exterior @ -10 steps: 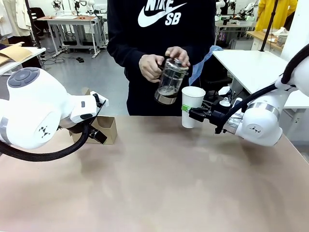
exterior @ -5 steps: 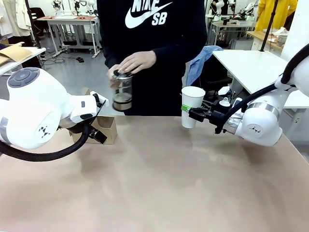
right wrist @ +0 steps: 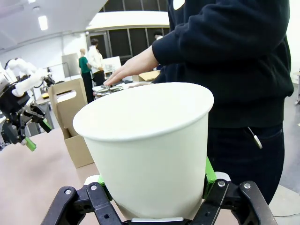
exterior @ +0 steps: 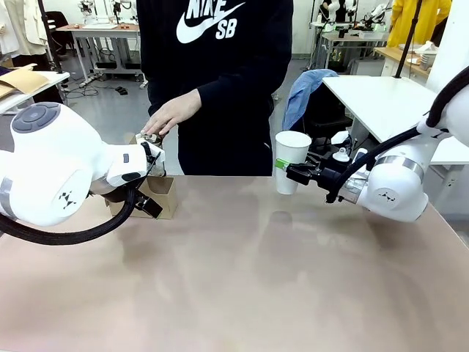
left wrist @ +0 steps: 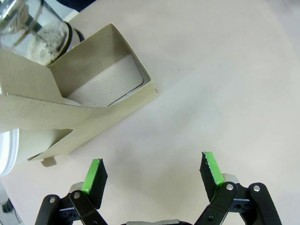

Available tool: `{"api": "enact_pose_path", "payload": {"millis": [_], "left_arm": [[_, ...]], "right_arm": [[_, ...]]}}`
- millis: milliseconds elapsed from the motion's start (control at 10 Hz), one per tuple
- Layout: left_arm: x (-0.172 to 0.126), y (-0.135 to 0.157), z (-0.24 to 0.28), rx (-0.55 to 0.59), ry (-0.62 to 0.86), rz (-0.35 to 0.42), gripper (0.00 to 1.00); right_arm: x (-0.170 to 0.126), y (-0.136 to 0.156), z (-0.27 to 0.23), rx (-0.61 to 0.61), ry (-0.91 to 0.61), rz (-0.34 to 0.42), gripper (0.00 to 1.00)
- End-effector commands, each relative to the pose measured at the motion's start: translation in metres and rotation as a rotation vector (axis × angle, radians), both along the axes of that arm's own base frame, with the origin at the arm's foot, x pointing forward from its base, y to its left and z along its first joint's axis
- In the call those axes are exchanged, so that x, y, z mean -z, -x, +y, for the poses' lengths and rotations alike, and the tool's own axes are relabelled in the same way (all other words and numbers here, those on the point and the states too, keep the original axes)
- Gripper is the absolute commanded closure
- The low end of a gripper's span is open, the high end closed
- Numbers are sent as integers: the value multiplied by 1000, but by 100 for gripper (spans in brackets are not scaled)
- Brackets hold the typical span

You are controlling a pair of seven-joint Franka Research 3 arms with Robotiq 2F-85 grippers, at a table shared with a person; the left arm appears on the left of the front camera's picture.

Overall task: Pour a drink into a cup and package it in a carrier.
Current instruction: When a person places the Paper Cup Lid on the 600 ml Paper Cup , lift the 600 ml Paper Cup.

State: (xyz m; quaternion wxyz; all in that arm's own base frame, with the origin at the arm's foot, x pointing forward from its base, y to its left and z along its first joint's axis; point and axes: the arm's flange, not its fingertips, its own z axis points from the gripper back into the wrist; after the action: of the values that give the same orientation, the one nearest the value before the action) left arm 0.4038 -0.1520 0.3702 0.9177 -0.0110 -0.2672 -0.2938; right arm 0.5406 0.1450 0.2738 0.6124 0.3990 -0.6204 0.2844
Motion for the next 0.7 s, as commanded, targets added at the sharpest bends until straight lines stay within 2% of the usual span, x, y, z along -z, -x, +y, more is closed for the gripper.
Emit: {"api": "enact_pose_path", "payload": {"millis": [0,600], "left_arm": [[0,0,0,1,2,0,0],[0,0,0,1,2,0,0]], "right_arm": [[-6,-1,3,18,5,-11,20],[-6,-1,3,18,5,-11,20]]}}
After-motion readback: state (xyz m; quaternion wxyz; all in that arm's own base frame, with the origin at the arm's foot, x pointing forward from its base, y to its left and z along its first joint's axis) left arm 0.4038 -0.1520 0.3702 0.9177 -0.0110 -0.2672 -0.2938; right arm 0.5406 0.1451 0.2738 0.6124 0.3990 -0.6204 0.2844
